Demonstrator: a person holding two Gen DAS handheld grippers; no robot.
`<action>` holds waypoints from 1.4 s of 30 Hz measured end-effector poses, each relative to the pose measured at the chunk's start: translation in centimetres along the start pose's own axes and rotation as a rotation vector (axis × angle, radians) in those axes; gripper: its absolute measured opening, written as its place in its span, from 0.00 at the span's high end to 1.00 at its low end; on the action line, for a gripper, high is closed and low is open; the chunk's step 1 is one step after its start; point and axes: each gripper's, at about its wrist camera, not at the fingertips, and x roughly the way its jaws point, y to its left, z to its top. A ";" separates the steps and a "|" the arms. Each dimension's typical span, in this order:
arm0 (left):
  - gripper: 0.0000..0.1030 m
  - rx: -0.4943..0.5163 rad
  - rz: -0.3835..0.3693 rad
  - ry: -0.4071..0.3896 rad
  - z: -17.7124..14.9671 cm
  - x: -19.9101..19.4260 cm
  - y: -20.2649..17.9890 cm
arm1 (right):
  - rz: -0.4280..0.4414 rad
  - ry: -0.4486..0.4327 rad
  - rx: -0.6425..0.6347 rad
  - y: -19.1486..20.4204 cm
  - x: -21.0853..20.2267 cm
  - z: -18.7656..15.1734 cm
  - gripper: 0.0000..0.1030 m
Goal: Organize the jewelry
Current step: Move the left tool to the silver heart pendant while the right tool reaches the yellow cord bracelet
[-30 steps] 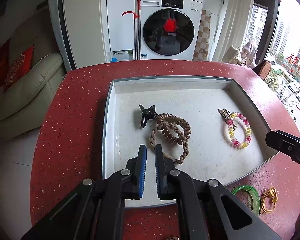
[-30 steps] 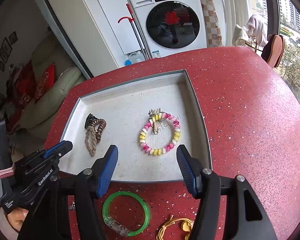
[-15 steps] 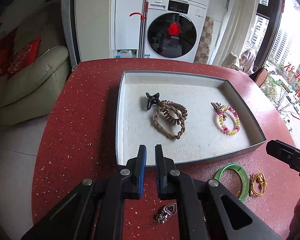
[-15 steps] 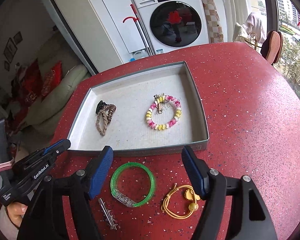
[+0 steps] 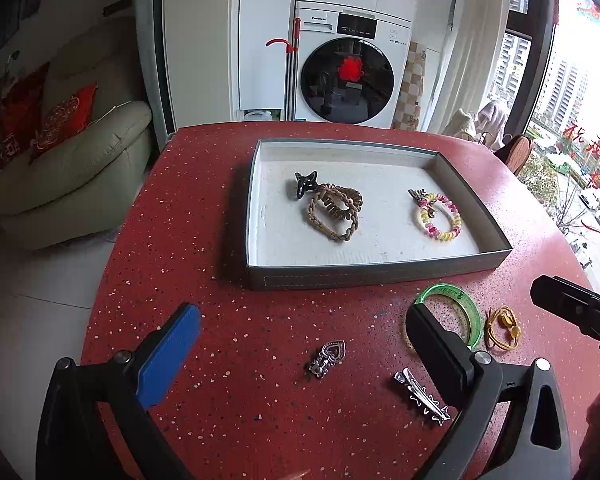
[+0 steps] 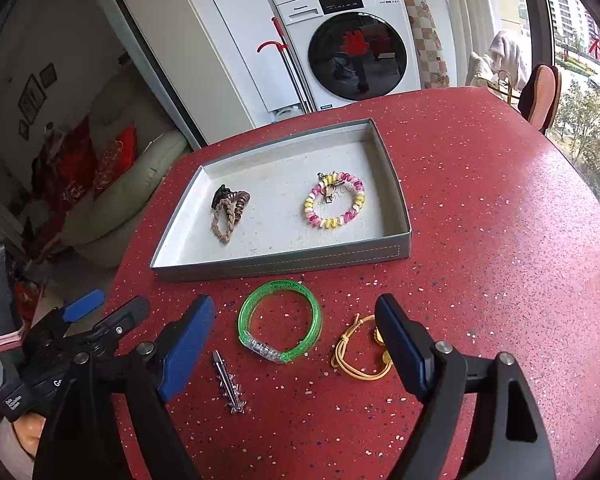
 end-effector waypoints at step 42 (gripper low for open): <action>0.00 0.019 0.064 0.117 -5.9 1.6 -0.6 | -0.151 0.110 0.027 -5.9 -0.3 -4.7 0.00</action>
